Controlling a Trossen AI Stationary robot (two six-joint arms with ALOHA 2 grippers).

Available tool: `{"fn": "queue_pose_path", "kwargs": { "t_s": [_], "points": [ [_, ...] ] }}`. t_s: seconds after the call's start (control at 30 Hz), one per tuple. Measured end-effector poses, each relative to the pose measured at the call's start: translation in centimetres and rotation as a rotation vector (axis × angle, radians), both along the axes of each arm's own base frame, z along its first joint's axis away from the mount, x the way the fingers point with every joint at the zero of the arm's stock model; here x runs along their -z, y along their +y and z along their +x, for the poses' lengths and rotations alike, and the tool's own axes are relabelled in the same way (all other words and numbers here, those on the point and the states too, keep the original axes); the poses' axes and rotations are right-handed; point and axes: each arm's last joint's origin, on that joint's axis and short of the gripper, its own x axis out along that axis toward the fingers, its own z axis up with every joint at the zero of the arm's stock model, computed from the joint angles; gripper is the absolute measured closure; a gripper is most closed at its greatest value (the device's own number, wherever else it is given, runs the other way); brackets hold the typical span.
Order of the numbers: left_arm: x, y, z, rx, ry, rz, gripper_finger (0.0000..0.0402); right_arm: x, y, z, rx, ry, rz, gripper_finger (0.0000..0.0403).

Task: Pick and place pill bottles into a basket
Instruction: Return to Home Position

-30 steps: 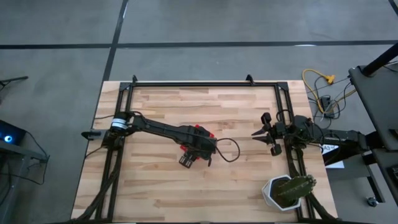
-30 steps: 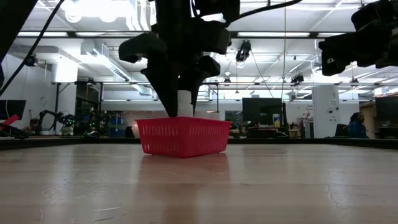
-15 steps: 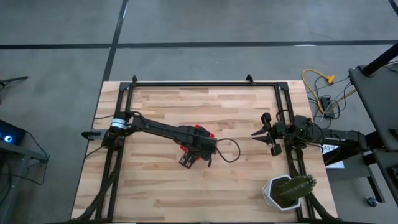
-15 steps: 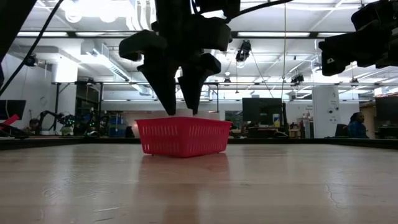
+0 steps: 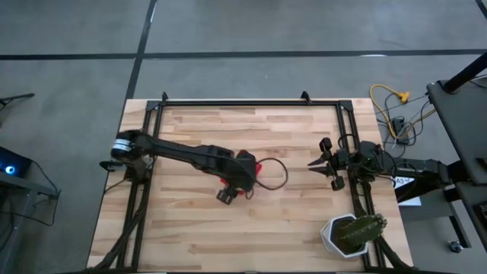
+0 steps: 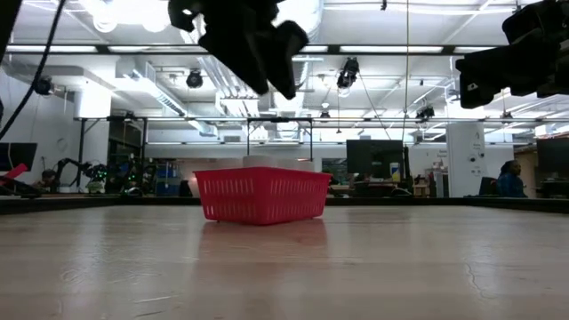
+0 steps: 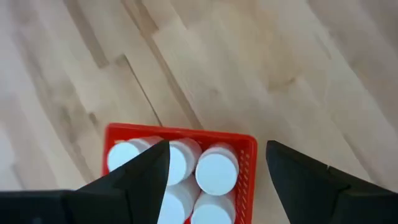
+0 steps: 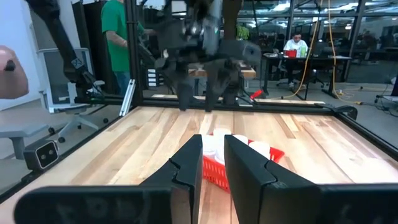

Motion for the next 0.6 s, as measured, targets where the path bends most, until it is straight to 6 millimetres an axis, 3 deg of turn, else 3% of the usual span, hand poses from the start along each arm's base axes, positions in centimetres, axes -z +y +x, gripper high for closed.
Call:
{"fn": "queue_pose_path", "kwargs": {
  "t_s": [0.2,0.4,0.6],
  "points": [
    [0.2,2.2,-3.7,-0.044,-0.174,-0.018,0.0153,0.0,0.0,0.0,0.0,-0.001,0.001,0.0344],
    [2.0,5.0,-8.8,-0.16,-0.365,-0.055,0.0153,0.0,0.0,0.0,0.0,0.0,0.0,0.0344],
    [1.9,5.2,-13.9,-0.191,-0.709,-0.134,0.0153,0.0,0.0,0.0,0.0,0.0,0.001,0.0344]
  ]
}}
